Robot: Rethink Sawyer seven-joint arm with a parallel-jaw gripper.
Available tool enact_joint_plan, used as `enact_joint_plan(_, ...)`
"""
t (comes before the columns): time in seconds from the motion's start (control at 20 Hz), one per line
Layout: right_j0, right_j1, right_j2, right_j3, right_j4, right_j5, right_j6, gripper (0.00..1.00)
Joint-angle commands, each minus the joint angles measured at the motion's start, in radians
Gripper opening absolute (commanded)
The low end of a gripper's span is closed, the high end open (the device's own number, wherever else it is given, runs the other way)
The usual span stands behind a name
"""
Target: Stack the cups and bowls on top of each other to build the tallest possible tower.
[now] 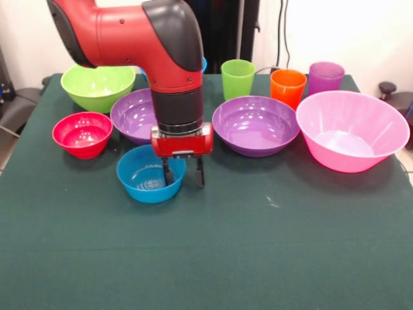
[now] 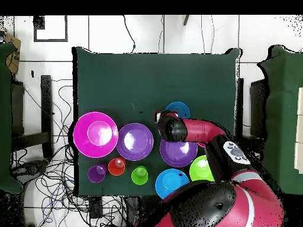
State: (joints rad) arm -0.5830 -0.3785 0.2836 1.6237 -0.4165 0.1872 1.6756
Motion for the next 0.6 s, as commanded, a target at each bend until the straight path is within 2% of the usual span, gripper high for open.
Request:
enact_joint_plan(0.05,0.084,0.118,0.004,0.134,0.048,-0.022,0.21,1.0)
enact_joint_plan(0.6,0.109,0.106,0.014,0.156,0.094,-0.039,0.242,1.0)
